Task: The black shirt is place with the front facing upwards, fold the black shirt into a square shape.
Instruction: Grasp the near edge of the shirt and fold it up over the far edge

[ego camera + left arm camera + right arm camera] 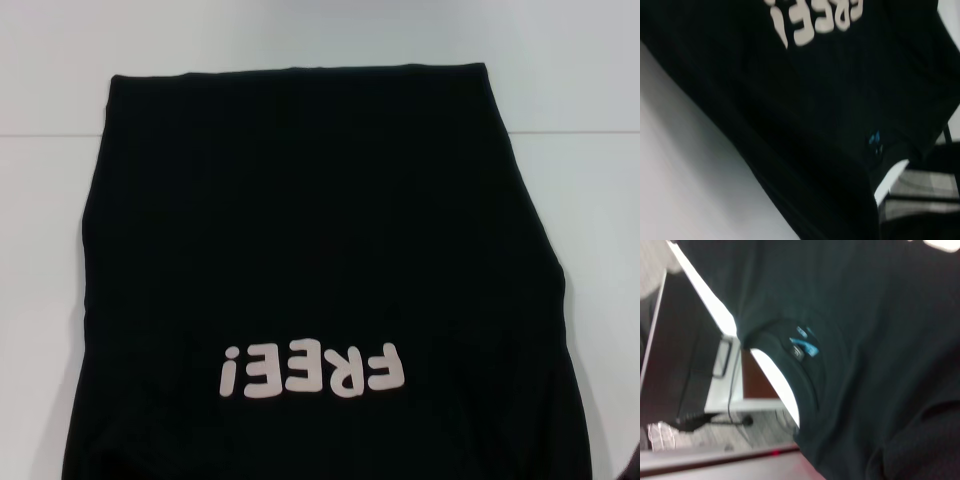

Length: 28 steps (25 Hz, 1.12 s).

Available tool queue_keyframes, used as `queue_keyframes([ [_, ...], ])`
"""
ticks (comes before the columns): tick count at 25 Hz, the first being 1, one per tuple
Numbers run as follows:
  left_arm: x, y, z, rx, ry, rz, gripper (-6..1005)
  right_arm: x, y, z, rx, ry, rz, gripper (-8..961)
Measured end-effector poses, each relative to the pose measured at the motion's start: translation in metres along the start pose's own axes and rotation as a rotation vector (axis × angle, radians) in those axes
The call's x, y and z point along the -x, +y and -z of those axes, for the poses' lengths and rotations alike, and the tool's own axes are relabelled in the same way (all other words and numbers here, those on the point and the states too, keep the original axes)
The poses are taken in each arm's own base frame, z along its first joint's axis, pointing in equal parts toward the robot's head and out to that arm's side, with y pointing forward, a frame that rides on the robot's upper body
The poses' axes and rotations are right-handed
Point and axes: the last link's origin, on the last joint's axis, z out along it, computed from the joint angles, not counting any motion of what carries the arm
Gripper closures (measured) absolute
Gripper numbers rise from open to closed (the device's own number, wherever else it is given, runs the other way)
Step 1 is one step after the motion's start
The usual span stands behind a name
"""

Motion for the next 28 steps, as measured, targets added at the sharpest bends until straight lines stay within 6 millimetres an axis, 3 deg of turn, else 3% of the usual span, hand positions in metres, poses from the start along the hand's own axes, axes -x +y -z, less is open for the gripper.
queue_keyframes([
  [4,-0.003,0.002,-0.007,0.014,-0.025,-0.023,904,-0.003,-0.001,-0.005,0.004,0.008,-0.007,882],
  [9,-0.018,0.006,0.000,0.036,0.105,-0.051,902,0.003,-0.006,0.004,0.005,-0.137,-0.024,882],
  [19,-0.046,-0.016,0.048,0.079,0.789,0.102,896,0.007,-0.037,0.055,0.007,-0.758,-0.209,881],
  [20,-0.046,-0.016,0.048,0.079,0.789,0.102,896,0.006,-0.040,0.060,0.001,-0.808,-0.221,881],
  [21,-0.049,-0.024,0.050,0.100,0.918,0.146,895,0.005,-0.043,0.064,-0.006,-0.859,-0.232,881],
  [23,-0.053,-0.031,0.050,0.115,1.009,0.176,894,0.005,-0.050,0.069,-0.024,-0.958,-0.253,881],
  [28,-0.062,-0.043,0.042,0.118,1.173,0.224,892,0.013,-0.064,0.070,-0.084,-1.133,-0.279,881],
])
